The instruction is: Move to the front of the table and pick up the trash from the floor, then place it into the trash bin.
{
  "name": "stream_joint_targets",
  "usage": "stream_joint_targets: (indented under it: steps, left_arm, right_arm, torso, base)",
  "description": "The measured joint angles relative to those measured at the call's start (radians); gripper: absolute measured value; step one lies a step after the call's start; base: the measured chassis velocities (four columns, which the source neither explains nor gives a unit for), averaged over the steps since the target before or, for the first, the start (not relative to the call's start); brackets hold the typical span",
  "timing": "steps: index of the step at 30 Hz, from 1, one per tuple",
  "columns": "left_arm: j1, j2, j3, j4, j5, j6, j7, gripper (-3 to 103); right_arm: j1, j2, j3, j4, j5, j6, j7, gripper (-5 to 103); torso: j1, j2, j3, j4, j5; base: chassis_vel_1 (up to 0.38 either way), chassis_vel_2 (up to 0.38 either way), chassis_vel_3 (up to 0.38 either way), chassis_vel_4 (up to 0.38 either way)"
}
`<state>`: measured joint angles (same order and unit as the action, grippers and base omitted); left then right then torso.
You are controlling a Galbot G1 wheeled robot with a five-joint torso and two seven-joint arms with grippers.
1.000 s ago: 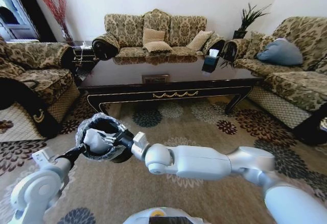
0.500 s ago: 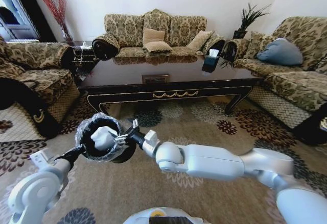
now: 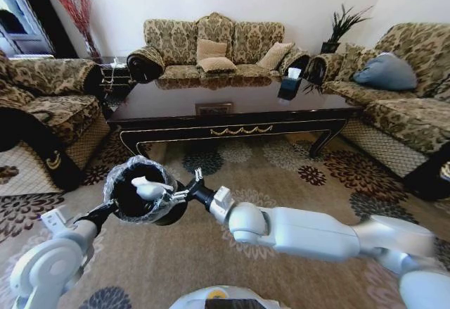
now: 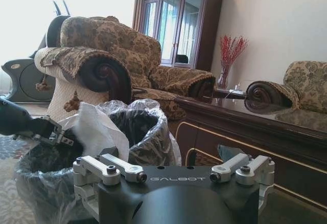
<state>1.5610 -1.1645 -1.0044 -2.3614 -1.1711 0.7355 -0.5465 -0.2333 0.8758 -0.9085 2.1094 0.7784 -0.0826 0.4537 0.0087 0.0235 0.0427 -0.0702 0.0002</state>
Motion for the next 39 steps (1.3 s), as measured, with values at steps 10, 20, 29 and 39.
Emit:
stream_joint_targets:
  steps: [10,20,29,39]
  left_arm:
    - [0.002,0.001,-0.004,-0.007,-0.001,0.0,0.0,2]
    - [0.0,0.001,-0.006,-0.008,-0.007,0.0,0.001,2]
    - [-0.006,-0.003,-0.002,-0.006,-0.008,0.0,0.001,2]
    - [-0.011,-0.005,-0.029,-0.01,-0.065,0.0,-0.007,2]
  right_arm:
    - [-0.041,-0.036,0.025,0.008,-0.041,0.009,-0.012,100]
    - [-0.074,-0.068,0.02,0.006,-0.089,0.02,-0.034,100]
    - [-0.093,-0.075,-0.002,-0.018,-0.149,0.029,-0.054,100]
    - [-0.166,-0.063,0.03,-0.156,-0.157,-0.068,0.047,100]
  torso:
    - [0.0,0.0,0.0,0.0002,-0.0001]
    - [0.0,0.0,0.0,0.0001,-0.0001]
    - [0.0,0.0,0.0,0.0002,-0.0002]
    - [0.0,0.0,0.0,0.0002,-0.0001]
  base:
    - [0.0,0.0,0.0,0.0]
    - [0.0,0.0,0.0,0.0]
    - [0.0,0.0,0.0,0.0]
    - [0.0,0.0,0.0,0.0]
